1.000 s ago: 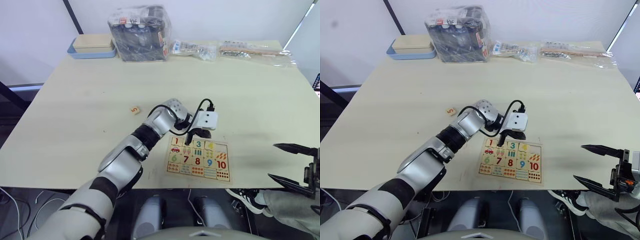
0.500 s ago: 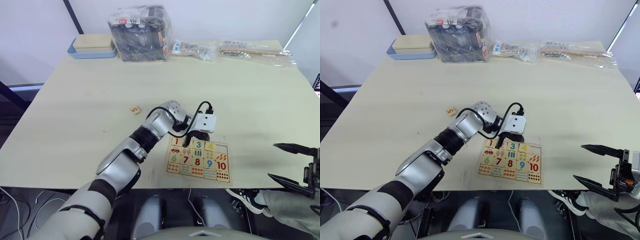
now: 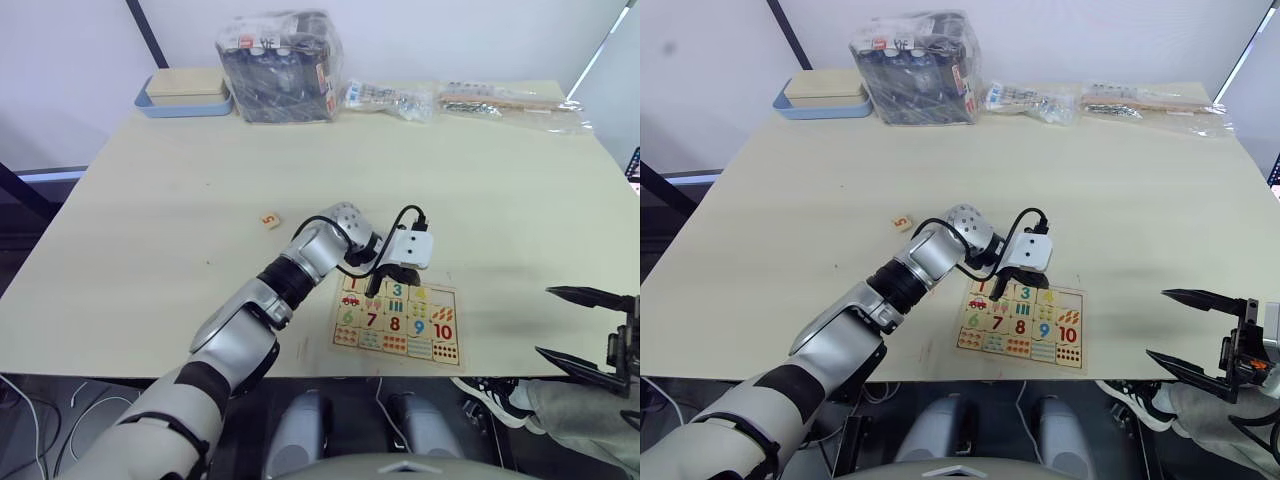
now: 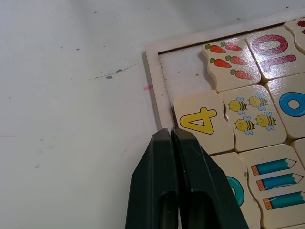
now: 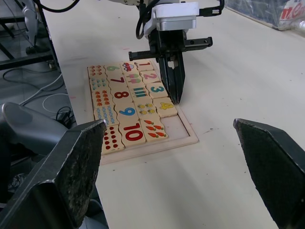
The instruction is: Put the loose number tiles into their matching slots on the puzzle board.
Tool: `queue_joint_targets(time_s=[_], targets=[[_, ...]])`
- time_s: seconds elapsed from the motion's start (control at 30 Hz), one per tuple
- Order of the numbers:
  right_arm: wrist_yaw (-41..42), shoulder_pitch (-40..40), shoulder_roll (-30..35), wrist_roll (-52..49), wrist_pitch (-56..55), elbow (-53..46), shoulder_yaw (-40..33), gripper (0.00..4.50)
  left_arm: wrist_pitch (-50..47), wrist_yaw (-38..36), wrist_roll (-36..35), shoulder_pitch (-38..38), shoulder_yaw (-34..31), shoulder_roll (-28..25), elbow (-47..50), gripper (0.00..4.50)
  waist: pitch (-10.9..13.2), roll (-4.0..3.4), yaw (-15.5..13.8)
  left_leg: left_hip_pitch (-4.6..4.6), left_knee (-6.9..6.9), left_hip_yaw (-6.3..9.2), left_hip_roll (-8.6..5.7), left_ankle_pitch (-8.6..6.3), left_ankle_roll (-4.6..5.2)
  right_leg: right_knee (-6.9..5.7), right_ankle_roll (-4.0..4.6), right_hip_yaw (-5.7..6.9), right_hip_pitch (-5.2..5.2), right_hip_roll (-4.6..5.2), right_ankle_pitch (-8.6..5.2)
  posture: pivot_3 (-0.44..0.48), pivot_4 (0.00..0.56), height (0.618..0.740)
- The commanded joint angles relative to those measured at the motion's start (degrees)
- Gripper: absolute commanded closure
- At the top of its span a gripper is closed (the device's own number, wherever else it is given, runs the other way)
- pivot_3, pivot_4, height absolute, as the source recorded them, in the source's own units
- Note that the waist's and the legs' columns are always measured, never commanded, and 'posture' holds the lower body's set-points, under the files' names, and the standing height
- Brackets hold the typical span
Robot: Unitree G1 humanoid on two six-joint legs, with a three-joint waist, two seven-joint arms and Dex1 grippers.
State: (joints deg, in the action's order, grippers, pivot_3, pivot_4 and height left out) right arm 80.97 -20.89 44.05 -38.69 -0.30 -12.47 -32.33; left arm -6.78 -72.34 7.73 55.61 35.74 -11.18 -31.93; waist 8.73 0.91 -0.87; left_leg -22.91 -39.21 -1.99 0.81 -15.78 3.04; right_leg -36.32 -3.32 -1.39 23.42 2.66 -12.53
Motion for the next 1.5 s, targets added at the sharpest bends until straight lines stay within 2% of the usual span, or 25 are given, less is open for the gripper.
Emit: queue_joint_targets(time_s=[0.03, 0.2, 0.33, 0.5, 0.7, 0.87, 1.03, 1.23, 1.4, 1.5], targets=[[0.26, 0.2, 0.37, -0.52, -0.26, -0.63, -0.44, 0.0, -0.12, -0.23, -0.04, -0.21, -1.37, 0.01, 2.84, 4.39, 0.0, 0.0, 0.0, 0.0, 0.0, 0.0, 0.0, 0.0, 0.0, 0.0, 0.0, 0.0, 0.0, 0.0, 0.0, 0.0, 0.15, 0.74], [0.01, 0.51, 0.33, -0.43, -0.09, -0.81, -0.03, 0.0, -0.8, 0.65, -0.34, -0.44, -2.17, -0.21, 3.27, 4.39, 0.0, 0.0, 0.0, 0.0, 0.0, 0.0, 0.0, 0.0, 0.0, 0.0, 0.0, 0.0, 0.0, 0.0, 0.0, 0.0, 0.15, 0.74], [-2.49, 0.75, -0.57, -0.8, 1.06, -2.43, 0.52, 0.0, -5.46, 2.5, -4.01, -0.97, -7.42, -0.61, 6.37, 4.39, 0.0, 0.0, 0.03, 0.0, 0.0, 0.01, 0.02, 0.0, 0.0, -0.01, 0.0, 0.01, 0.0, 0.0, 0.0, 0.0, 0.15, 0.74], [-6.74, 0.87, -1.72, -2.23, 4.37, -5.93, 1.45, 0.0, -15.41, 4.02, -9.76, -4.04, -14.67, -3.61, 16.74, 4.39, -0.01, -0.02, 0.09, 0.03, 0.0, 0.03, 0.24, 0.0, 0.0, -0.12, 0.0, 0.03, 0.01, 0.0, -0.01, 0.0, 0.15, 0.74], [-18.07, 6.49, -3.97, 0.93, 8.23, -8.82, 6.3, 0.0, -28.96, 11.81, -16.48, -11.64, -26.9, -9.28, 31.7, 4.39, -0.02, -0.03, 0.2, 0.1, -0.01, 0.02, 0.28, 0.01, -0.01, -0.26, 0.01, 0.03, 0.02, 0.0, -0.01, 0.0, 0.15, 0.74], [-22.33, 11.33, -4.79, 0.78, 10.73, -9.57, 10.12, 0.0, -34.0, 20.92, -22.63, -19.82, -38.35, -9.33, 40.73, 4.39, -0.02, -0.03, 0.03, 0.13, -0.02, 0.03, 0.3, 0.01, -0.03, -0.34, 0.01, 0.06, 0.02, 0.04, -0.01, 0.0, 0.15, 0.74], [-19.87, 14.36, -3.61, 0.93, 10.99, -7.78, 12.44, 0.0, -31.49, 28.47, -25.73, -29.34, -47.18, -9.85, 47.68, 4.39, -0.01, 0.0, -0.19, 0.11, -0.02, 0.08, 0.26, 0.02, -0.04, -0.34, 0.01, 0.16, 0.0, 0.13, -0.01, 0.0, 0.15, 0.74], [-18.31, 17.83, -4.66, -0.75, 9.58, -4.8, 11.93, 0.0, -33.48, 32.74, -31.45, -38.9, -56.55, -12.81, 53.49, 4.39, -0.01, 0.02, 0.16, 0.17, -0.01, 0.08, 0.29, 0.01, -0.04, -0.36, 0.02, 0.18, -0.01, 0.14, -0.01, 0.0, 0.15, 0.74], [-14.48, 15.89, -4.08, 0.0, 6.62, -0.29, 9.79, 0.0, -31.8, 35.0, -35.54, -47.98, -63.11, -12.45, 57.71, 4.39, -0.03, 0.06, -0.08, 0.15, -0.01, 0.08, 0.24, 0.01, -0.04, -0.33, 0.02, 0.23, -0.03, 0.23, -0.01, 0.0, 0.15, 0.74], [-10.37, 13.28, -3.24, 0.62, 3.72, 3.6, 7.93, 0.0, -31.13, 35.98, -37.79, -54.27, -65.93, -12.37, 60.59, 3.54, -0.03, 0.07, -0.03, 0.15, 0.0, 0.04, 0.24, 0.0, -0.04, -0.28, 0.02, 0.26, -0.04, 0.34, 0.0, 0.0, 0.15, 0.74]])
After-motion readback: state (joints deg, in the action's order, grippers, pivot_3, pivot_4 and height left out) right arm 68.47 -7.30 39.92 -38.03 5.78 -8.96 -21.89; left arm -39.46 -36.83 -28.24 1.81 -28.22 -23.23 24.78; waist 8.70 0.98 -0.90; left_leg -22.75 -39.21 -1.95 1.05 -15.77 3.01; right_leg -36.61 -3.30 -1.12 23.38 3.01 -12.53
